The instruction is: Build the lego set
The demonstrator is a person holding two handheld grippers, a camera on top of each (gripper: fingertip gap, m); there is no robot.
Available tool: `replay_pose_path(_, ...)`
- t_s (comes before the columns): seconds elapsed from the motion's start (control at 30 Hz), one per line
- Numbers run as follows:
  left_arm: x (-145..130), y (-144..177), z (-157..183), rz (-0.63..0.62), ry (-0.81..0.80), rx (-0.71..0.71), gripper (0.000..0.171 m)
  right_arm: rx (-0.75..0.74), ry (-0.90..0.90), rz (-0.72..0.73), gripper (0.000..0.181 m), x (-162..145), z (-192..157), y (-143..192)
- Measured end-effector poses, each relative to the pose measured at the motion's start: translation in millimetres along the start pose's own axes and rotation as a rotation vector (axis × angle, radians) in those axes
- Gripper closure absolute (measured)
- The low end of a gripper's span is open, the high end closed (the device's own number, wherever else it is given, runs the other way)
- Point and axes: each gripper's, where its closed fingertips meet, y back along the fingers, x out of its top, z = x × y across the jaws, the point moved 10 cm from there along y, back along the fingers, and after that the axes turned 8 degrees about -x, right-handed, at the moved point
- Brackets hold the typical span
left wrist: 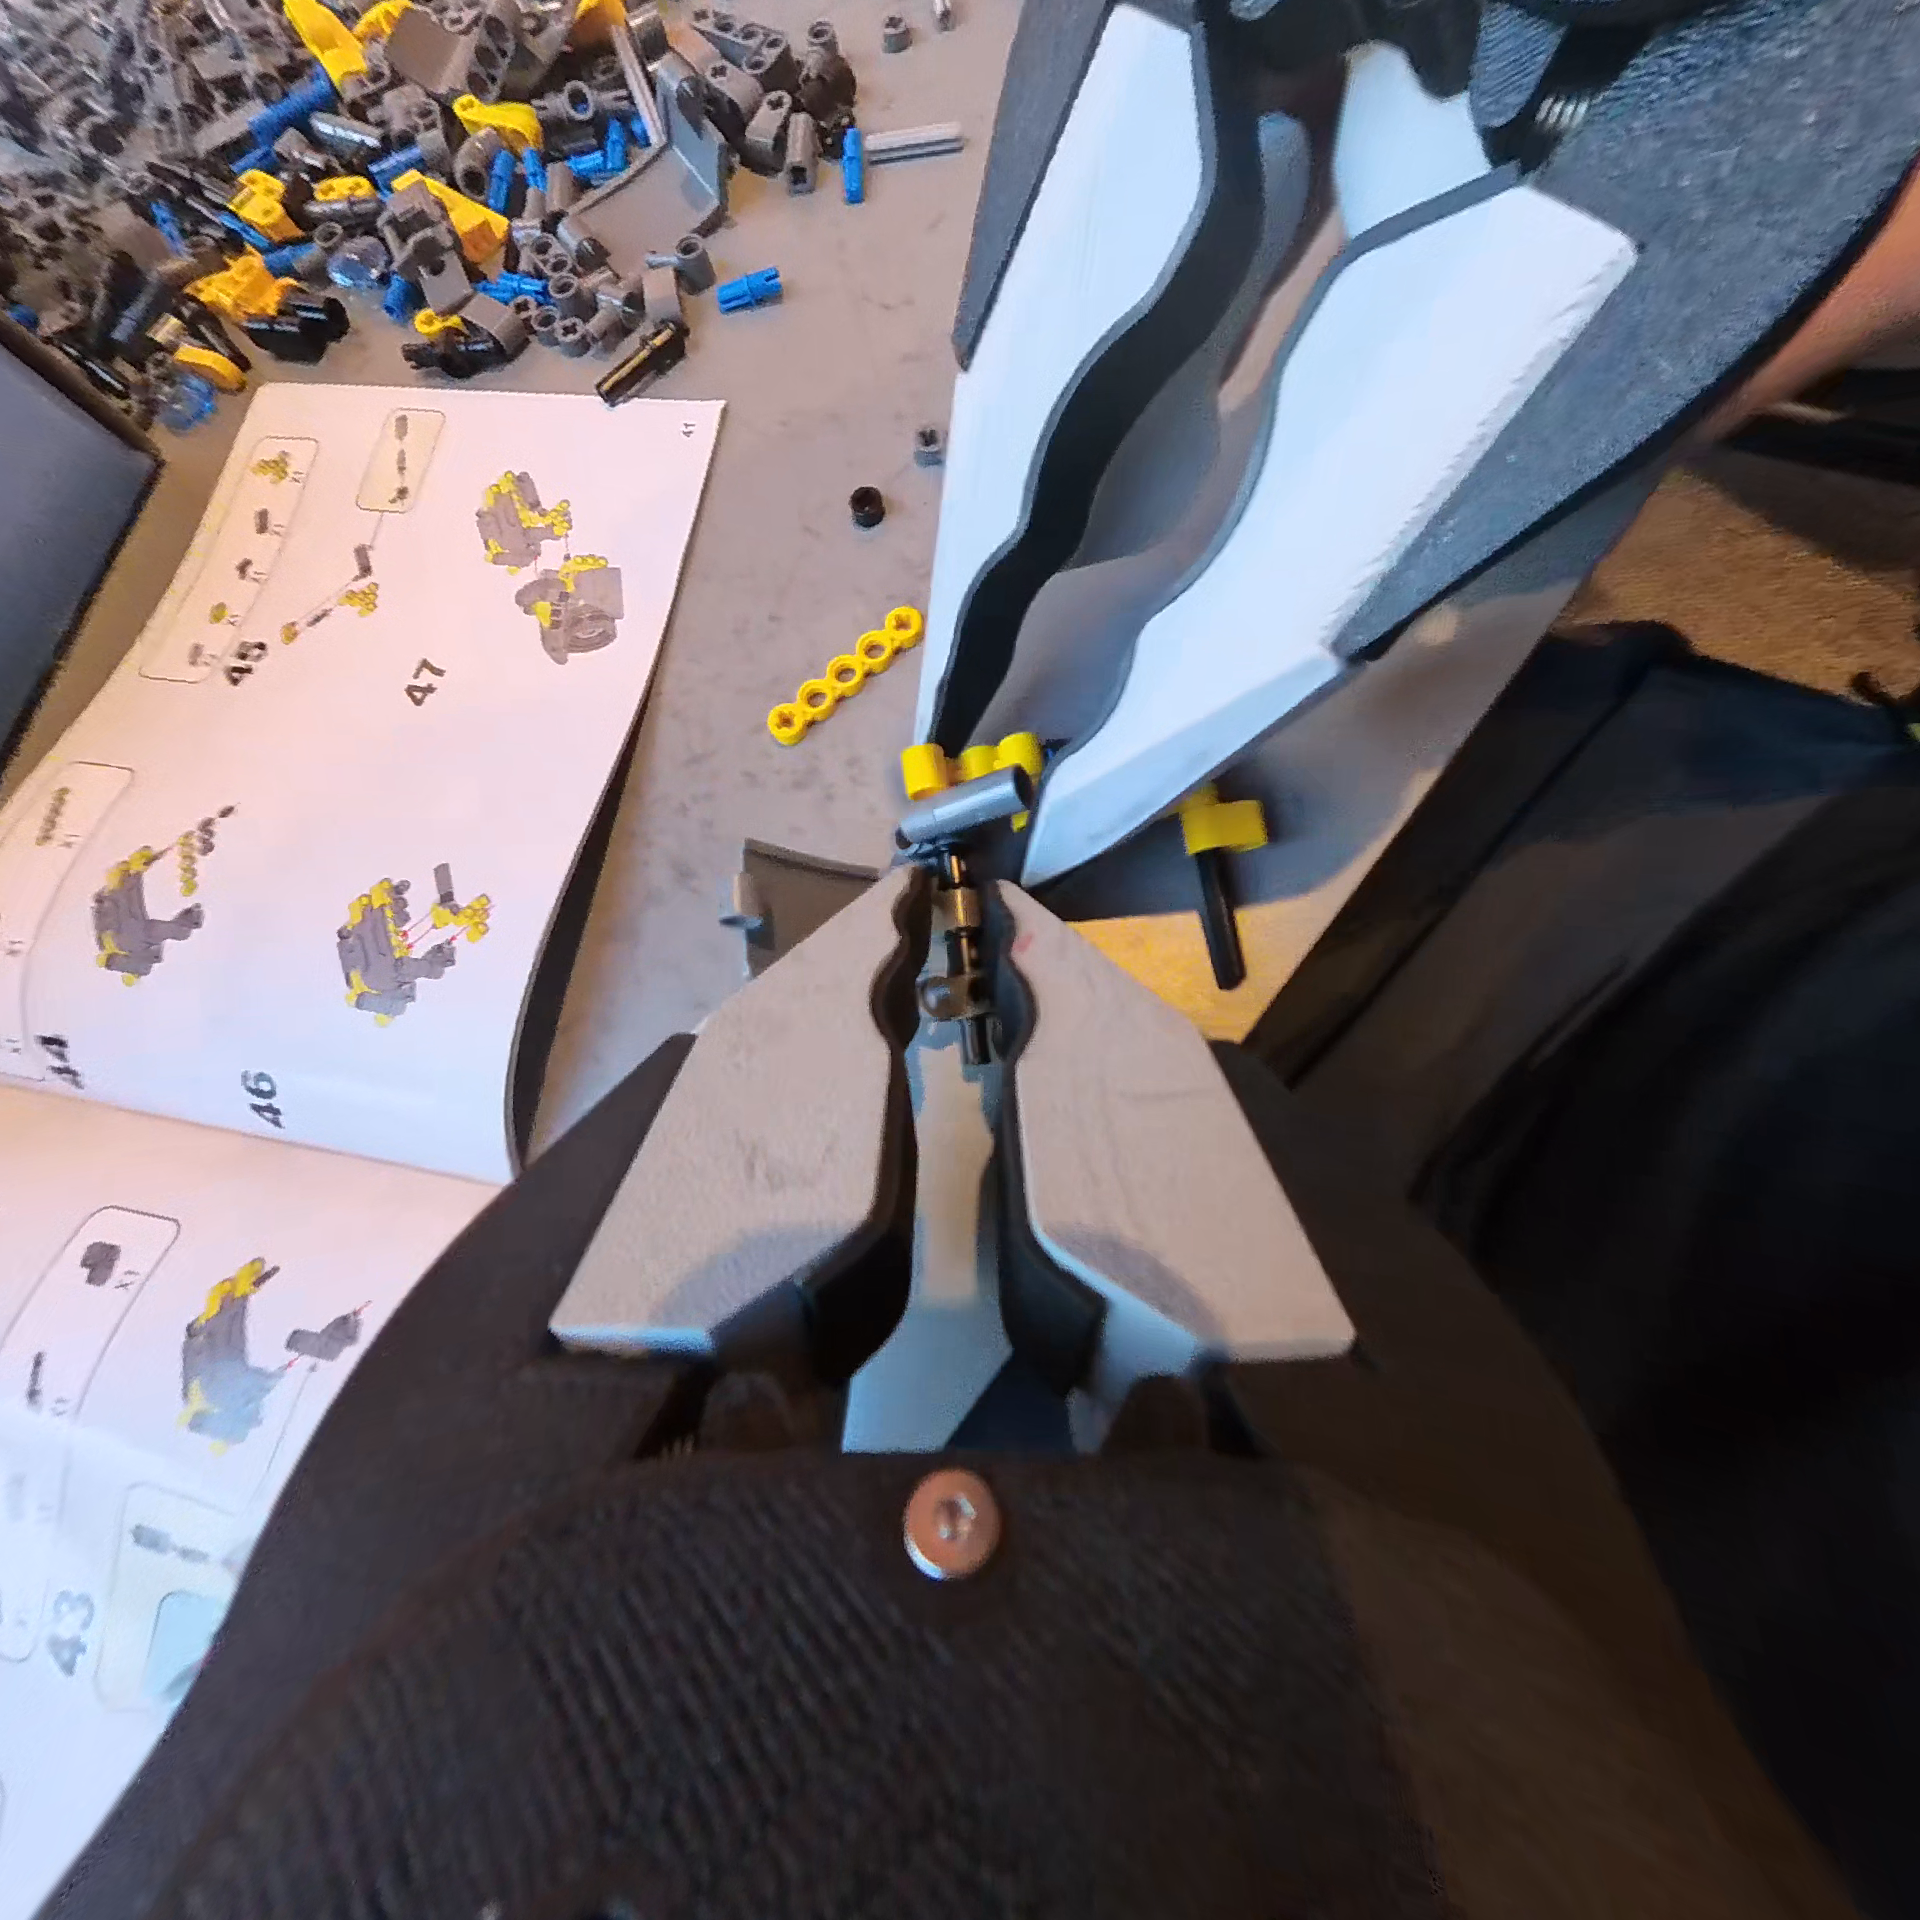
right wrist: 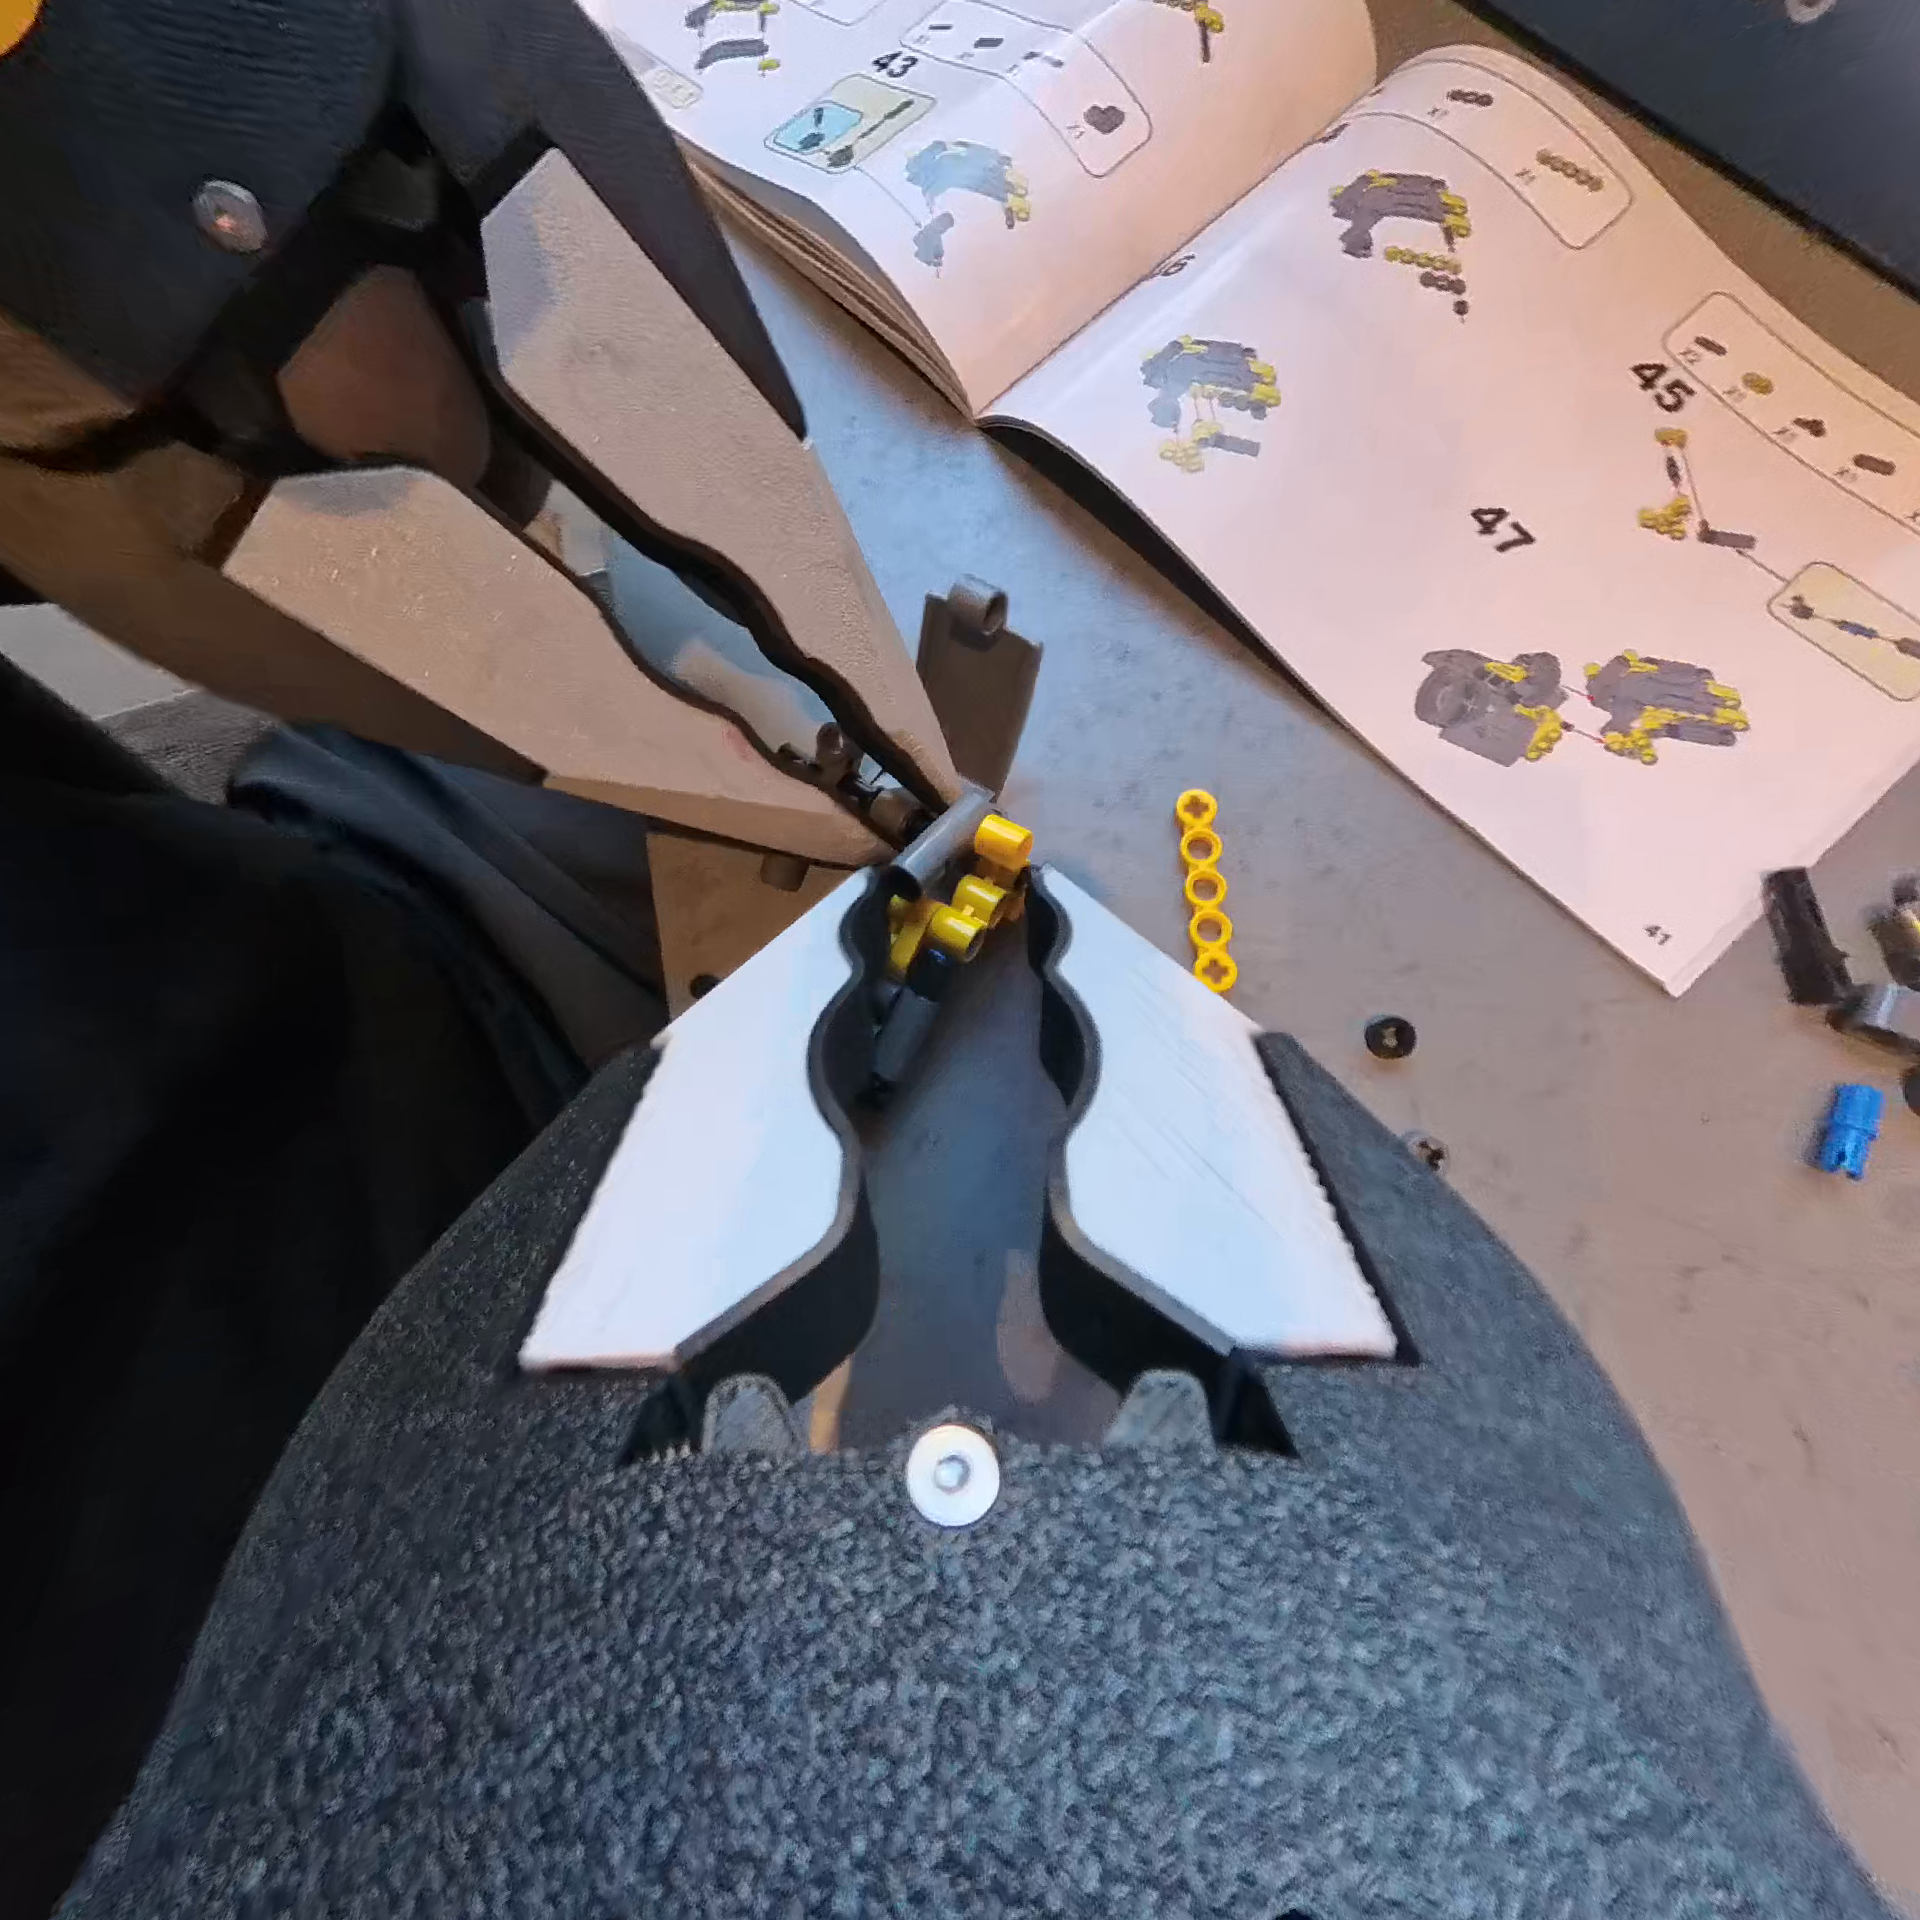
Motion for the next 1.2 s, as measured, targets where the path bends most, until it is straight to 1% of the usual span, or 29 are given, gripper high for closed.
replay_pose_path(0.03,1,-1,1,-0.007,-0.021,0.033,0.164,-0.036,-0.003,-0.008,0.157,1,-1,0)
replay_pose_path(0.1,3,-3,2,-0.011,-0.039,0.096,0.164,-0.159,0.03,-0.006,0.165,2,-4,0)
replay_pose_path(0.17,4,-4,0,0.016,0.015,0.093,0.164,-0.201,-0.012,0.021,0.165,-1,-4,1)
replay_pose_path(0.2,3,-4,0,0.054,0.05,0.078,0.164,-0.218,-0.039,0.037,0.166,-2,-4,3)
replay_pose_path(0.23,1,-3,-1,0.062,0.088,0.069,0.165,-0.326,-0.052,0.028,0.165,-5,1,6)
replay_pose_path(0.27,-3,-1,-3,0.066,0.102,0.07,0.165,-0.504,-0.005,-0.002,0.165,-11,12,12)
replay_pose_path(0.3,-7,1,-3,0.085,0.112,0.064,0.166,-0.56,-0.021,-0.007,0.166,-17,23,20)
replay_pose_path(0.37,-8,1,-3,0.104,0.112,0.039,0.165,-0.363,-0.14,0.068,0.165,-18,28,28)
replay_pose_path(0.4,-6,-1,-2,0.097,0.089,0.057,0.166,-0.328,-0.143,0.103,0.165,-16,25,30)
replay_pose_path(0.43,-4,-4,-2,0.084,0.056,0.073,0.165,-0.347,-0.12,0.115,0.165,-13,22,30)
replay_pose_path(0.5,1,-9,-2,0.059,0.007,0.087,0.165,-0.398,-0.085,0.083,0.165,-11,18,24)
replay_pose_path(0.6,5,-12,-3,0.032,-0.059,0.088,0.165,-0.342,-0.103,0.04,0.165,-14,18,17)
replay_pose_path(0.67,5,-12,-4,0.013,-0.093,0.109,0.164,-0.345,-0.113,0.08,0.165,-14,19,22)
replay_pose_path(0.8,4,-12,-7,0.006,-0.145,0.091,0.164,-0.351,-0.153,0.08,0.165,-20,26,28)
replay_pose_path(0.93,5,-11,-12,0.007,-0.115,0.034,0.162,-0.331,-0.195,0.064,0.151,-25,32,31)
replay_pose_path(1.0,5,-10,-14,0.013,-0.084,-0.011,0.154,-0.304,-0.218,0.089,0.143,-24,35,37)
replay_pose_path(1.1,2,-5,-15,0.018,-0.054,-0.042,0.149,-0.265,-0.27,0.149,0.142,-24,41,56)
replay_pose_path(1.2,1,4,-14,0.043,-0.041,-0.058,0.148,-0.271,-0.306,0.223,0.141,-23,50,85)
